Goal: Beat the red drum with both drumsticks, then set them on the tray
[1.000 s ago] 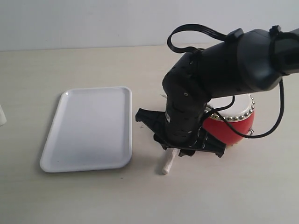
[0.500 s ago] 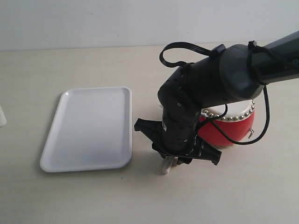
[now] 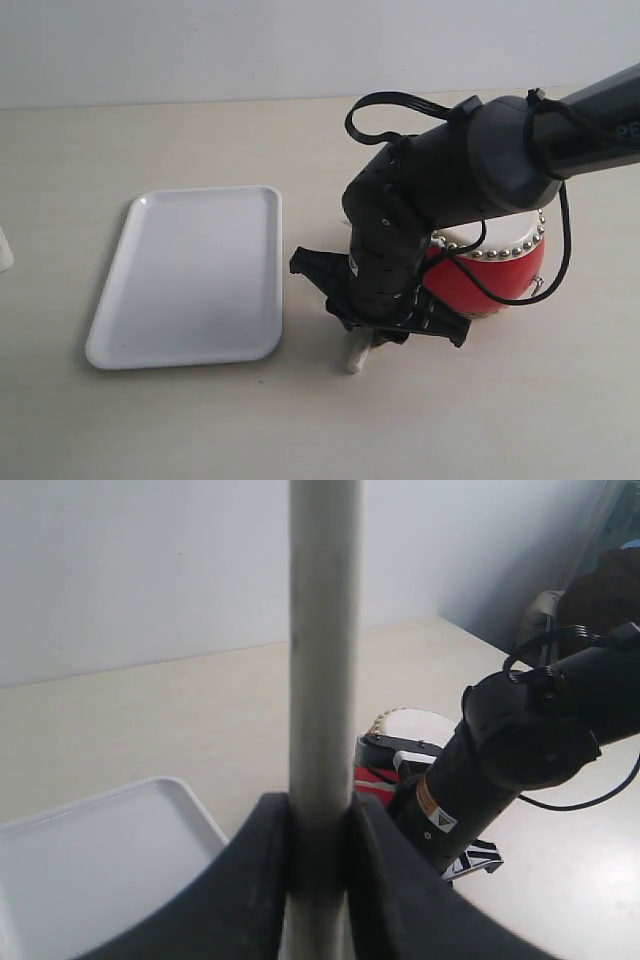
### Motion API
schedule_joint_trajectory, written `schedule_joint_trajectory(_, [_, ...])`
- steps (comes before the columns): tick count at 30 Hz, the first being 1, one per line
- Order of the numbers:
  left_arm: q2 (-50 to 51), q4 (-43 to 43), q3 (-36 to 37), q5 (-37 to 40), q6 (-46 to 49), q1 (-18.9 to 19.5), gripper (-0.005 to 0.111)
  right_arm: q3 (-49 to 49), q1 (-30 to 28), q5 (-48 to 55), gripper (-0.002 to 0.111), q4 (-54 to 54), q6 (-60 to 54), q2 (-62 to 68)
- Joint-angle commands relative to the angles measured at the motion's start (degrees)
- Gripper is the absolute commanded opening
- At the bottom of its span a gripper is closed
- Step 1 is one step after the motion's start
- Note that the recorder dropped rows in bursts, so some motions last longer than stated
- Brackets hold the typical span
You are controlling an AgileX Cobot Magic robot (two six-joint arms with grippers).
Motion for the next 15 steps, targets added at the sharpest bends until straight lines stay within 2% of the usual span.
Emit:
schedule_joint_trajectory(1, [-0.37,0.24,0.07,-0.26,-0.12,-0.21,0.000,-0.05,-0.33,-0.40,0.036,0.42,-0.39,0.95])
schedule_joint_trajectory(11, [-0.37,0.24,0.07,-0.26,-0.12,-0.21,0.000,-0.05,-0.33,1.50,0.002,0.87,-4.13,0.95])
schedule_joint_trajectory(15, [-0.37,0.24,0.07,-0.26,-0.12,-0.21,0.000,-0.05,-0.33,1.37,0.000,1.02,-6.57,0.95])
